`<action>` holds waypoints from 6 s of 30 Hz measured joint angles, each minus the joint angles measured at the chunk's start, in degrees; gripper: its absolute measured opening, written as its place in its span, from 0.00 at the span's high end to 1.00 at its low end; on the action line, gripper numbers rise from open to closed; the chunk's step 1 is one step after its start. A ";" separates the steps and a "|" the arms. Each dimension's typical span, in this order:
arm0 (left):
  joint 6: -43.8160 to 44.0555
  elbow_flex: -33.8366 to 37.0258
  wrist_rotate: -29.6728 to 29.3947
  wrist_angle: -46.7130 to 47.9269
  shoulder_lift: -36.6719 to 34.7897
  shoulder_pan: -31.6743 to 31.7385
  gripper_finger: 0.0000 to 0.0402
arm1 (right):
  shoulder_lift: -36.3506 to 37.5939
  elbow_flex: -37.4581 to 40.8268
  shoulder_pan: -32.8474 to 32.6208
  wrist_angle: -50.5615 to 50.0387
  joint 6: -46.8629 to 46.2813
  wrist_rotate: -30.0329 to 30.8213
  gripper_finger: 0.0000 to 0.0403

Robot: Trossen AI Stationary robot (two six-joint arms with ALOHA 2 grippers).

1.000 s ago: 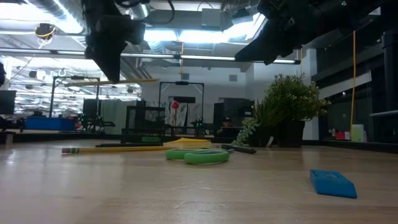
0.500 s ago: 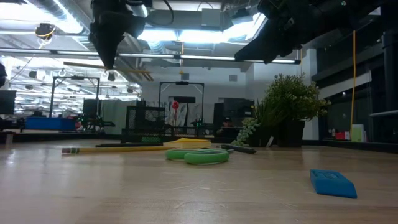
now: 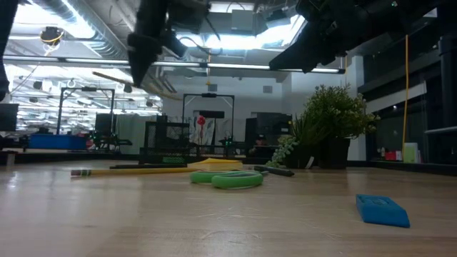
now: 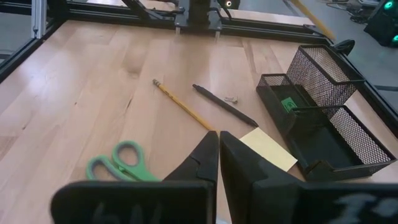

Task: Pick and place office supplies into organizer
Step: Put the bottom yellow pencil into the black desk organizer, then put the black ballpen into the black desk organizer

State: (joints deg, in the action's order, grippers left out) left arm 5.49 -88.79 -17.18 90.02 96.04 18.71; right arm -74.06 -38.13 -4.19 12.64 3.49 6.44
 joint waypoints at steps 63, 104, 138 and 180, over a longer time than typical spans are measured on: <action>-17.17 3.89 -12.45 0.00 7.47 4.64 0.92 | 0.00 0.00 2.54 -1.71 1.29 0.00 0.95; -26.06 -2.44 -19.88 0.00 12.97 5.61 0.92 | -0.01 0.00 5.70 -1.01 1.95 0.00 0.95; -22.59 -2.47 -21.28 0.00 19.84 2.39 0.91 | 0.00 0.00 5.68 -1.38 2.23 0.00 0.95; -19.80 -17.18 -26.10 0.05 0.75 -4.97 0.71 | -0.02 0.00 5.68 -1.64 2.78 -0.02 0.95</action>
State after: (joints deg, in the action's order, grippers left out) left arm -14.31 -105.97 -43.27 90.06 96.78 13.74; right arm -74.08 -38.13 1.50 11.00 6.26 6.42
